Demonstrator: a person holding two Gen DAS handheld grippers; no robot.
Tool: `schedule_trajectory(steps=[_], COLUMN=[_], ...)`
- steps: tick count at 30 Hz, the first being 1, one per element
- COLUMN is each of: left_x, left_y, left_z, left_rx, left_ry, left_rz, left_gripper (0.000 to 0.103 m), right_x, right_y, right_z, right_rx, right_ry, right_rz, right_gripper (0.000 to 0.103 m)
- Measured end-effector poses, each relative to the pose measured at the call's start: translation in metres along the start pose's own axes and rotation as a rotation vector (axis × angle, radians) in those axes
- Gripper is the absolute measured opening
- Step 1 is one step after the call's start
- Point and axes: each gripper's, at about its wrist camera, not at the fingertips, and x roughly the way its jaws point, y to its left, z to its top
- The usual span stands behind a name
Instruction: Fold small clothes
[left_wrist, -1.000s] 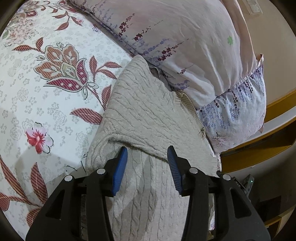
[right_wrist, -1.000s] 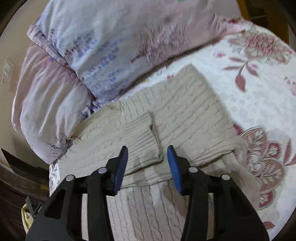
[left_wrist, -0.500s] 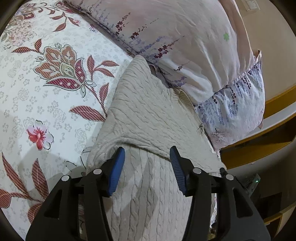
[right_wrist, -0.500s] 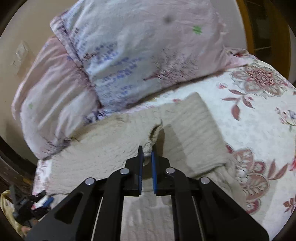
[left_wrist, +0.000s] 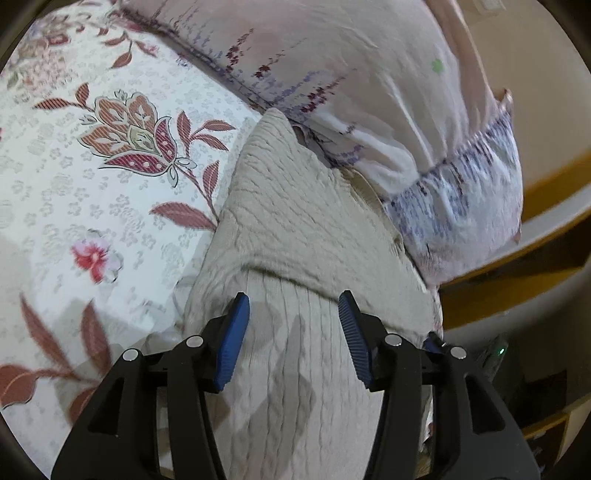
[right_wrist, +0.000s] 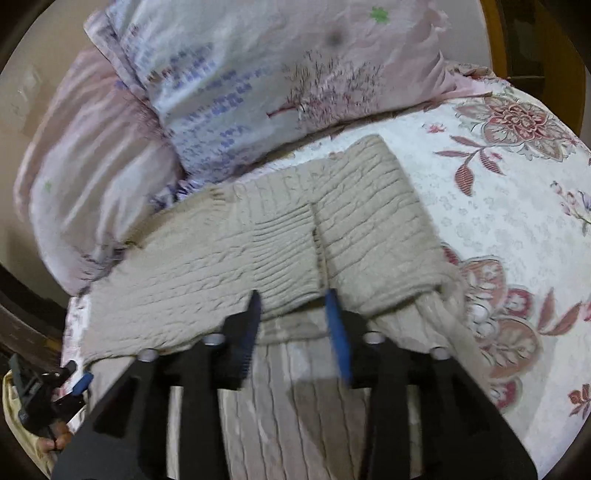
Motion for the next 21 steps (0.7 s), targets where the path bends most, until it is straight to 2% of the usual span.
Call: schedule_trajectory(steps=[5, 10, 14, 21], left_x=[-0.033, -0.061, -0.071, -0.077], left_y=[0.003, 0.01, 0.016, 0.021], left_z=[-0.017, -0.037, -0.053, -0.085], left_rx=[0.075, 0.126, 0.132, 0.105], left_ry=[-0.007, -0.013, 0.013, 0.063], left_rz=[0.025, 0.07, 0.072, 0.012], left_gripper=[0.052, 0.052, 0.052, 0.051], right_x=[-0.039, -0.075, -0.093, -0.099], right_y=[-0.025, -0.072, -0.098, -0.11], right_z=[-0.012, -0.037, -0.059, -0.093], right_rx=[-0.006, 0.023, 0.063, 0.097], right_ry=[-0.023, 0.005, 0.053, 0.167], right_rz=[0.034, 0.021, 0.068, 0.2], right_gripper=[0.056, 0.056, 0.056, 0.033])
